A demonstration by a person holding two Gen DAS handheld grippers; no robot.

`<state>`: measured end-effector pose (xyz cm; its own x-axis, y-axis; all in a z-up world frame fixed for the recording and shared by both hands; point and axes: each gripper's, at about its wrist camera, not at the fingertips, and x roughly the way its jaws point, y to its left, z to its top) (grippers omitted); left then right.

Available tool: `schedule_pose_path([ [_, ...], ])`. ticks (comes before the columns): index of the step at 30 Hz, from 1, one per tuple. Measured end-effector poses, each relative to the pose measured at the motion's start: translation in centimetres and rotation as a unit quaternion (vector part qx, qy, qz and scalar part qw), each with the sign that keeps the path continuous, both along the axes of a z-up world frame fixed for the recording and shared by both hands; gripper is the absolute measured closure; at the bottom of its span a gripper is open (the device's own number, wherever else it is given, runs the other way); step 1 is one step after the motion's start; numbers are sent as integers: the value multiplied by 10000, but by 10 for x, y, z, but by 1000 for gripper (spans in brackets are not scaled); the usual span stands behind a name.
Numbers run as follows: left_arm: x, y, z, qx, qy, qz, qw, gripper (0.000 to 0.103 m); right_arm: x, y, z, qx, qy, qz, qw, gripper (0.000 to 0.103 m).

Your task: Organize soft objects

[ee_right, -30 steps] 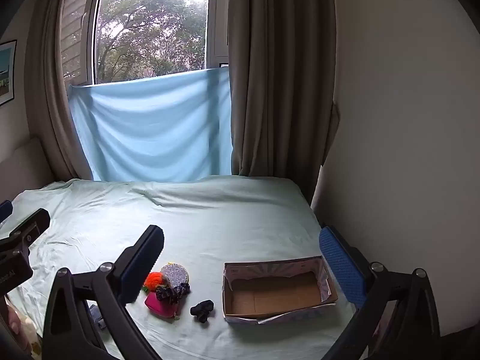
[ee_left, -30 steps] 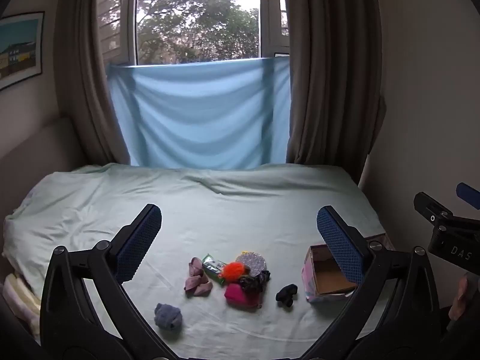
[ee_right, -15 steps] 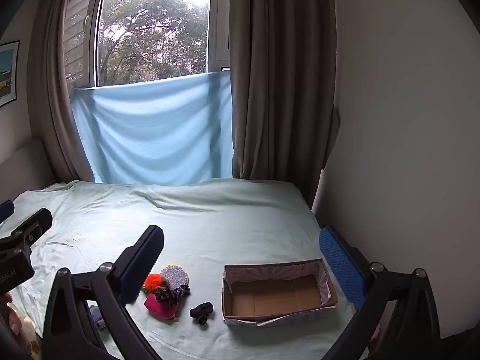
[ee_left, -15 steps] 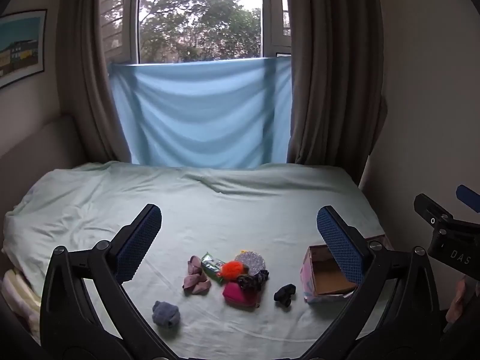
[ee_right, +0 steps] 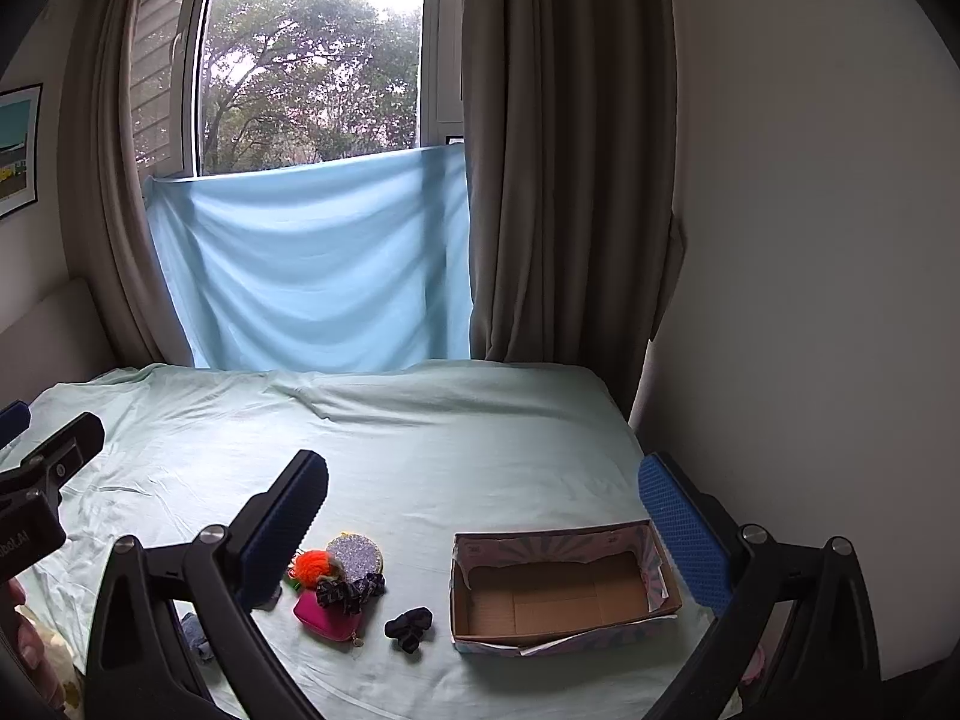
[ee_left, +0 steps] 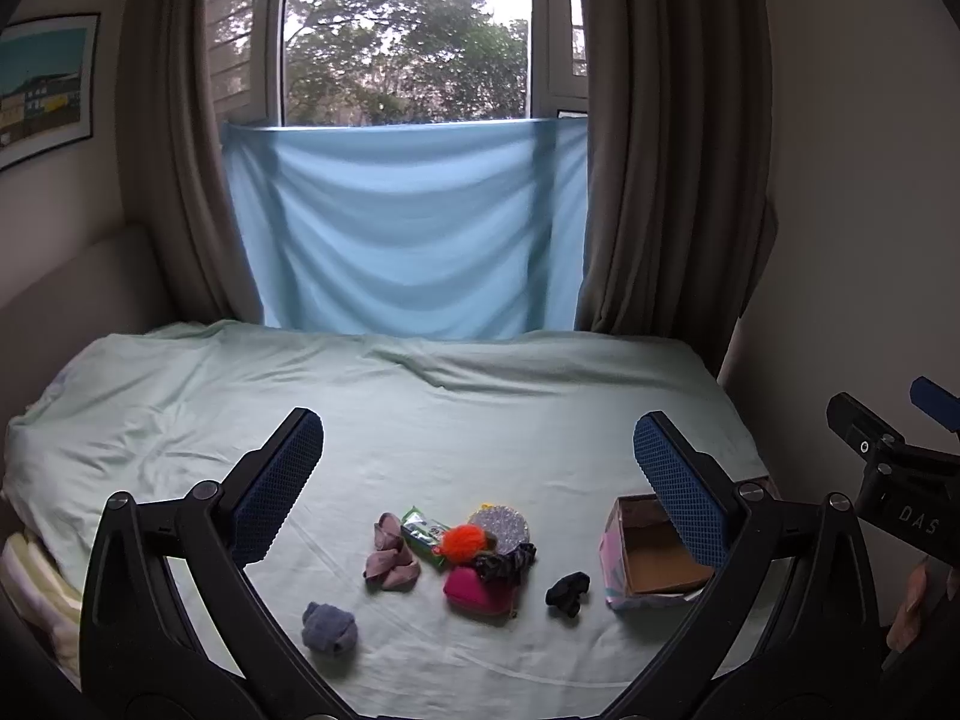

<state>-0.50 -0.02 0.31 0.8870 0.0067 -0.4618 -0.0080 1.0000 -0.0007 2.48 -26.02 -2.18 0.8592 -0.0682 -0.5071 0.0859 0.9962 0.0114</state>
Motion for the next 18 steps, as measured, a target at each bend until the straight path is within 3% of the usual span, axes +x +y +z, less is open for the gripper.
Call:
schedule_pose_path([
  [18,4,1,1,-5,27,-58,10000,0,2,2,-2,28,65,54,10000,0],
])
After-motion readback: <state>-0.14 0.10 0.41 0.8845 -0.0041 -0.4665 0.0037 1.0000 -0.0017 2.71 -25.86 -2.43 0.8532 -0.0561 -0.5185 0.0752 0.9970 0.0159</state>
